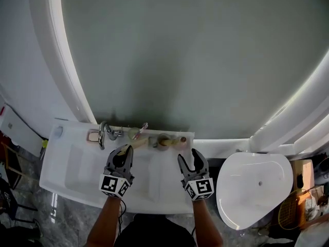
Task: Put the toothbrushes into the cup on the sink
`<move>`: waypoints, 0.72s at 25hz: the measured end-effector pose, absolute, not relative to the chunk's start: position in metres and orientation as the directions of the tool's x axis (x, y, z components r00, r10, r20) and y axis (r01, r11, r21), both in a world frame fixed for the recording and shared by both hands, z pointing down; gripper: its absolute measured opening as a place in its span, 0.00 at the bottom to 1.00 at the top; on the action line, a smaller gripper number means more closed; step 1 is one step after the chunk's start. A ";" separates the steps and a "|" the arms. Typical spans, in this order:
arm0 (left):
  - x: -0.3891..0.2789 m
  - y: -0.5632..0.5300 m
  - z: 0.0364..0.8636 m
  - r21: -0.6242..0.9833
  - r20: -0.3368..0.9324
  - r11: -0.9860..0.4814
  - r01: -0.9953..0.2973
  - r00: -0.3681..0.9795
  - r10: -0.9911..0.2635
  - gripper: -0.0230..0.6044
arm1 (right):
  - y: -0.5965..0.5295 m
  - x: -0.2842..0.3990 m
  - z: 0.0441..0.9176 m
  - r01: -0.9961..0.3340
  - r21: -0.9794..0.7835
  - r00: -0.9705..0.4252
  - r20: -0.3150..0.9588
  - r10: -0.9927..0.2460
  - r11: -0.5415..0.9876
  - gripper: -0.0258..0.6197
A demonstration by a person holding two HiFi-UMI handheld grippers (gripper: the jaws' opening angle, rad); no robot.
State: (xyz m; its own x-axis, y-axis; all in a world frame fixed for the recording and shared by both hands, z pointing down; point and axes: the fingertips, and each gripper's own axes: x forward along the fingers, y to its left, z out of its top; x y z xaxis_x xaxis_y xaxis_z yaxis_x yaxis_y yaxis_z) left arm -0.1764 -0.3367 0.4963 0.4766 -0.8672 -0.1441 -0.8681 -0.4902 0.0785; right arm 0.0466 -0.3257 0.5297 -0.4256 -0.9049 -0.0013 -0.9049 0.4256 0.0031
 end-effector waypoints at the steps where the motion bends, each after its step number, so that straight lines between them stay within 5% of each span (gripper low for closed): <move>1: -0.176 -0.337 0.495 0.077 -0.144 -0.492 -0.867 0.478 -0.866 0.11 | -0.325 0.048 0.529 -0.906 0.004 -0.423 0.002 -0.906 0.423 0.42; 18: -0.168 -0.339 0.480 0.067 -0.156 -0.494 -0.867 0.480 -0.863 0.11 | -0.326 0.054 0.512 -0.905 0.020 -0.424 -0.004 -0.906 0.424 0.42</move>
